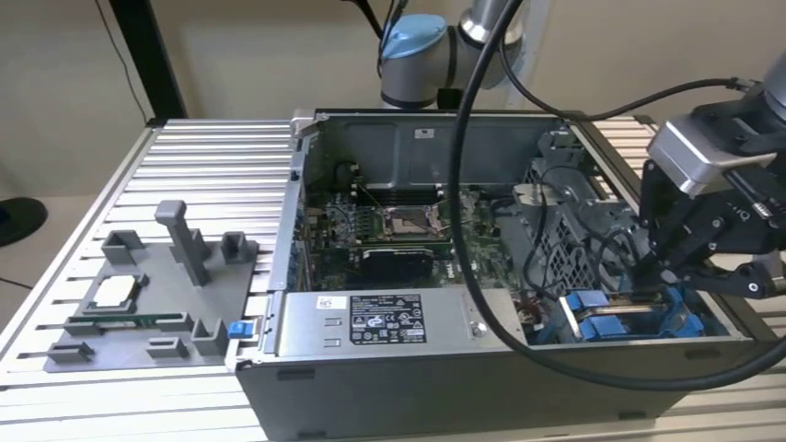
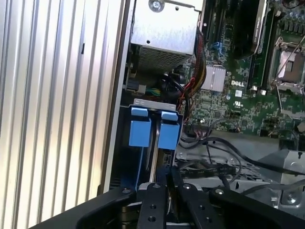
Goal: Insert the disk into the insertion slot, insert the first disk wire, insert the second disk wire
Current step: 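Insert the second disk wire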
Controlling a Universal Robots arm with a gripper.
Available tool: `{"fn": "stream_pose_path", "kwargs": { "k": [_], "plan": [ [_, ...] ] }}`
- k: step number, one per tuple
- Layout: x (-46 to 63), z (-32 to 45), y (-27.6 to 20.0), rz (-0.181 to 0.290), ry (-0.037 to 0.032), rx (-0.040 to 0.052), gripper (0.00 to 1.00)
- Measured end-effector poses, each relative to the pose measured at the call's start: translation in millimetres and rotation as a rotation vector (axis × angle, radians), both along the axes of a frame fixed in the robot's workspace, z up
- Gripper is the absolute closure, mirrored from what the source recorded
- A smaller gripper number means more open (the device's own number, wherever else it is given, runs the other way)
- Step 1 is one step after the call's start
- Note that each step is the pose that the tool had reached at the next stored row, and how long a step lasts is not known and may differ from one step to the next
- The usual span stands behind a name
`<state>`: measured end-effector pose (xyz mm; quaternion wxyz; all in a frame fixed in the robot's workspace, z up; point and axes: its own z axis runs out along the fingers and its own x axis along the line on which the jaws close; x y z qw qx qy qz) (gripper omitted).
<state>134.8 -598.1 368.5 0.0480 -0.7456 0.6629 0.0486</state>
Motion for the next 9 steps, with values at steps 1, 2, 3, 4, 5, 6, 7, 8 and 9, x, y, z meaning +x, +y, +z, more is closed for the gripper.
{"fn": "stream_pose_path", "kwargs": {
  "k": [1,2,3,4,5,6,7,8,9],
  "plan": [
    [-0.2,-0.4,0.2,0.000,-0.0066,-0.0071,1.00],
    [-0.4,-0.7,0.5,-0.001,-0.0130,-0.0136,1.00],
    [-0.5,-1.2,0.6,-0.001,-0.0187,-0.0196,1.00],
    [-0.5,-1.6,0.6,-0.001,-0.0217,-0.0236,1.00],
    [-0.4,-1.9,0.6,-0.001,-0.0221,-0.0253,1.00],
    [-0.4,-1.8,0.6,-0.001,-0.0222,-0.0254,1.00],
    [-0.4,-1.8,0.6,-0.001,-0.0222,-0.0255,1.00],
    [-0.5,-1.7,0.6,-0.001,-0.0222,-0.0259,1.00],
    [-0.5,-1.7,0.6,-0.001,-0.0222,-0.0259,1.00]
  ]
}}
